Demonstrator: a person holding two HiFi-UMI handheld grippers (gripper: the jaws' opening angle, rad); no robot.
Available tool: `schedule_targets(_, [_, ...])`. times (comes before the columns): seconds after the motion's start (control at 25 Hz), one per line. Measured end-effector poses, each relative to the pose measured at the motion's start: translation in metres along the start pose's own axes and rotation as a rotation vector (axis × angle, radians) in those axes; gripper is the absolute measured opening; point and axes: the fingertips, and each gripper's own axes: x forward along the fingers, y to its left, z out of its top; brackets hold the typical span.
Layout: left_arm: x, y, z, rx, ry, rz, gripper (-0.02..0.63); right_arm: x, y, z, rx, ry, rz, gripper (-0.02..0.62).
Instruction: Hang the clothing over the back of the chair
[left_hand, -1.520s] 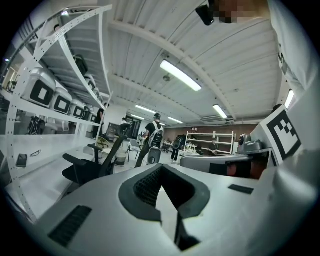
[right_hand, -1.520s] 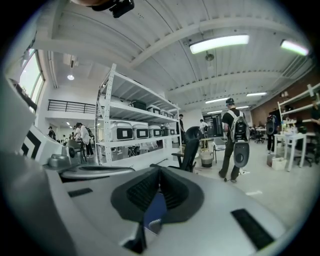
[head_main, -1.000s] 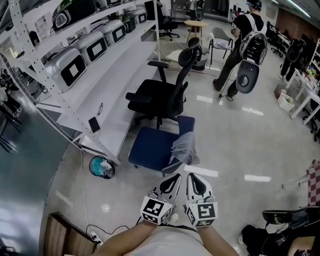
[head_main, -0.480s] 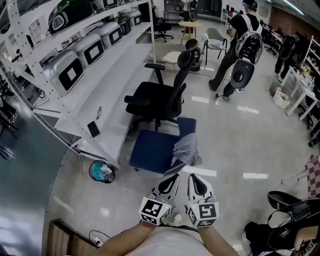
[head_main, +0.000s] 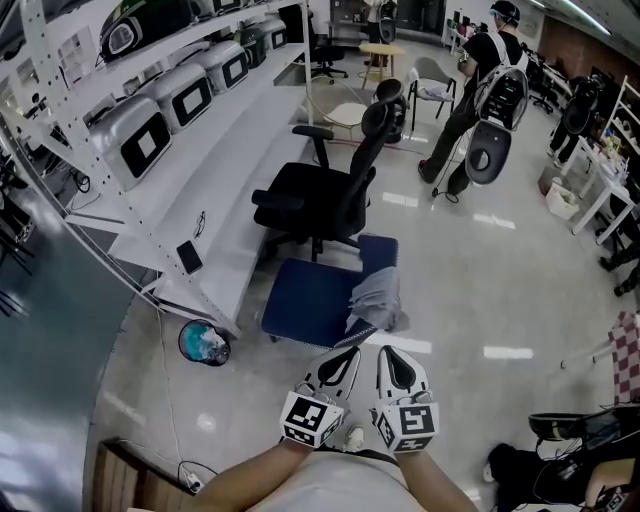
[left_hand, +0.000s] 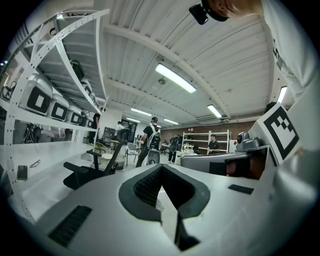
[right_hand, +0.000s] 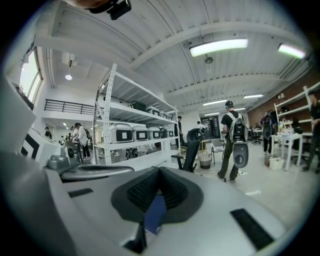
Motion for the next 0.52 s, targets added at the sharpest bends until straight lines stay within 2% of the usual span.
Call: schedule_targets(0.52, [0.010, -0.002, -0.003, -0.012, 0.006, -0.038, 0.008, -0.001, -0.010, -0.004, 0.011, 0.006, -0.041, 0.015])
